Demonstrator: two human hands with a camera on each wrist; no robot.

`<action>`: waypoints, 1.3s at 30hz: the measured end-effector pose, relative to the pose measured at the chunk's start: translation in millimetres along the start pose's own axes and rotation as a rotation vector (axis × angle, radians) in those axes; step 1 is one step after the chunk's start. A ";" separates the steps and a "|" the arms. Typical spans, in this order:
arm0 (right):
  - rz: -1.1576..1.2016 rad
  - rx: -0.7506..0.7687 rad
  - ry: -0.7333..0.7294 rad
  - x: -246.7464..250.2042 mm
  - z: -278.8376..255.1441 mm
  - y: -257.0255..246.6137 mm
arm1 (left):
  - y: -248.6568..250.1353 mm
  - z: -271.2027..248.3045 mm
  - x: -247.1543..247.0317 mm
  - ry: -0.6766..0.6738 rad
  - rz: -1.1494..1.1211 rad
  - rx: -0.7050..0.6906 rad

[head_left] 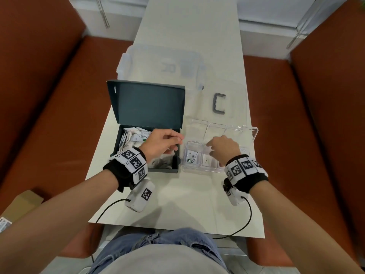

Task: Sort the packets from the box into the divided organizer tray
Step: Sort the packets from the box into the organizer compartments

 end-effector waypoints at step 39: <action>0.226 0.181 -0.172 -42.5 78.6 -175.0 | -68.0 27.8 88.7 -0.102 1.307 0.273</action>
Point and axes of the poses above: each hand's wrist, its own z-axis towards the middle knuckle, its own x-axis out of the back of the hand, y = z × x, the point moved 9 cm from there along z, towards the middle knuckle, and after that the axes turned 14 degrees about -y, right-handed, at the moved point
